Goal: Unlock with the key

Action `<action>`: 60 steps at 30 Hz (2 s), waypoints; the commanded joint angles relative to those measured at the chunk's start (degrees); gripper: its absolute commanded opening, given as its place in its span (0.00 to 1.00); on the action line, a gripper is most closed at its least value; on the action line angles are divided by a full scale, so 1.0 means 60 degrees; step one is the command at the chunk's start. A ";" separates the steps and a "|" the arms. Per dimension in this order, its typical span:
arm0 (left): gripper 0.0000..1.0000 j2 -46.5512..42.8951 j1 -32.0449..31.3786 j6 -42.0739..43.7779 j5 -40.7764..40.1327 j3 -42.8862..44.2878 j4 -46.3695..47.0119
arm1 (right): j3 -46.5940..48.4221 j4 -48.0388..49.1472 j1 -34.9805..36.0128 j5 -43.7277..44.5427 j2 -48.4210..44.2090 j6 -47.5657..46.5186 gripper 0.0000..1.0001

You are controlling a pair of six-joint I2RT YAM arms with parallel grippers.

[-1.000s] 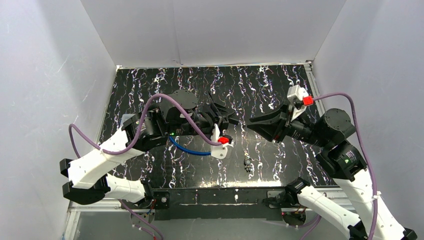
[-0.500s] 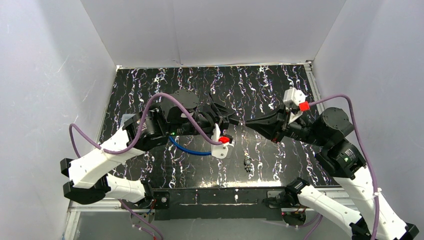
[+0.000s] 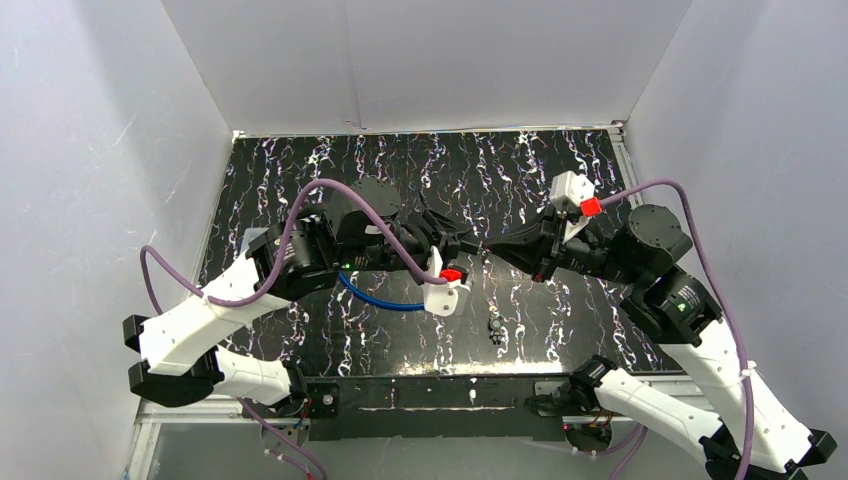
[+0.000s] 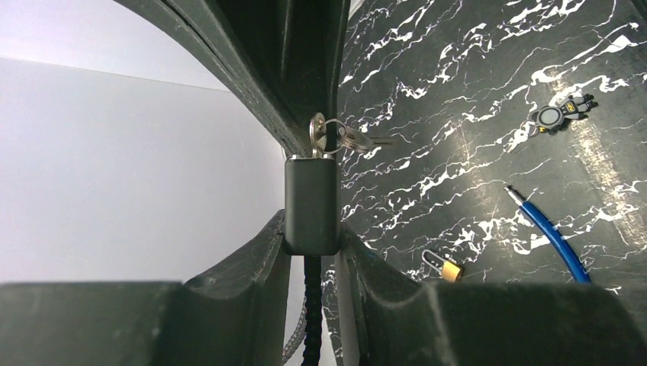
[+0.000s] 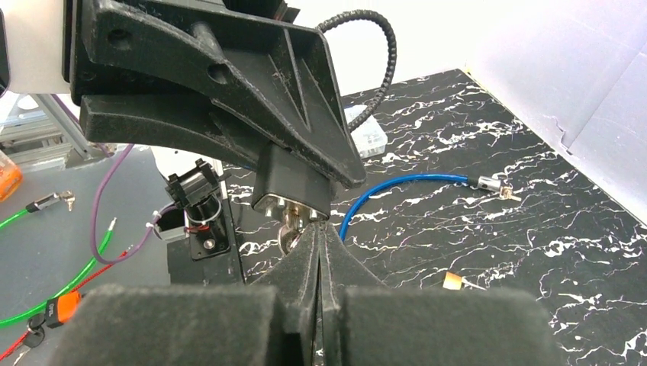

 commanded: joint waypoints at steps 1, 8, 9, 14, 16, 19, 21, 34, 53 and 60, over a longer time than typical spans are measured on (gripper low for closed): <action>0.00 -0.0107 -0.0042 -0.0253 0.0063 0.0384 -0.0231 | 0.0497 -0.0155 0.0129 0.0541 -0.0169 -0.0604 0.04; 0.00 -0.0121 -0.0028 -0.0977 0.0071 0.0616 -0.0575 | 0.0415 -0.1147 0.0129 0.0909 -0.1119 -0.1555 0.25; 0.00 -0.0088 -0.0027 -0.1146 0.0111 0.0661 -0.0599 | 0.0437 -0.1149 0.0129 0.0731 -0.1132 -0.1540 0.26; 0.00 0.0102 -0.0015 -0.2030 0.0391 0.0957 -0.0941 | 0.0447 -0.0782 0.0128 -0.0079 -0.1131 -0.1319 0.29; 0.00 0.0135 -0.0013 -0.2224 0.0459 0.0977 -0.0965 | 0.0440 -0.0578 0.0129 -0.0338 -0.1094 -0.1172 0.30; 0.00 0.0210 -0.0011 -0.2345 0.0527 0.1006 -0.0986 | 0.0461 -0.0393 0.0128 -0.0612 -0.0937 -0.1061 0.29; 0.00 0.0248 -0.0012 -0.2353 0.0549 0.1008 -0.1000 | 0.0465 -0.0297 0.0129 -0.0571 -0.0871 -0.1056 0.28; 0.00 0.0470 -0.0013 -0.2357 0.0708 0.1276 -0.1036 | 0.0376 -0.0128 0.0144 -0.0649 -0.0690 -0.1233 0.24; 0.00 0.0622 -0.0013 -0.2394 0.0819 0.1564 -0.1012 | 0.0351 -0.0051 0.0272 -0.0135 -0.0444 -0.1375 0.07; 0.00 0.0723 -0.0013 -0.2505 0.0941 0.1837 -0.1002 | 0.0298 -0.0036 0.0380 0.0180 -0.0371 -0.1440 0.01</action>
